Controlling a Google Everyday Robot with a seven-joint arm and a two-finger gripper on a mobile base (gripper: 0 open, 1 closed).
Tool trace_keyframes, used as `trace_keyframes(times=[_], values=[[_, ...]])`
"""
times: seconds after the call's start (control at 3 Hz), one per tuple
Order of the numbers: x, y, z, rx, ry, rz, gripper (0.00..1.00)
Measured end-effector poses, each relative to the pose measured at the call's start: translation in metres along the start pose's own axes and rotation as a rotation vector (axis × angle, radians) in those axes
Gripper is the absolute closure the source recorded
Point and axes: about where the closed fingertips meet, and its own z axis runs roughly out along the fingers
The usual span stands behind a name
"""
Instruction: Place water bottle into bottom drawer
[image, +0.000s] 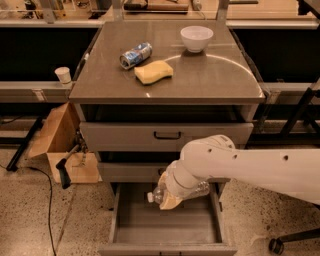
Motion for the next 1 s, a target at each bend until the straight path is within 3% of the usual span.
trace_keyframes(times=[1.0], values=[[0.024, 0.025, 0.042, -0.075, 0.025, 0.081, 1.00]])
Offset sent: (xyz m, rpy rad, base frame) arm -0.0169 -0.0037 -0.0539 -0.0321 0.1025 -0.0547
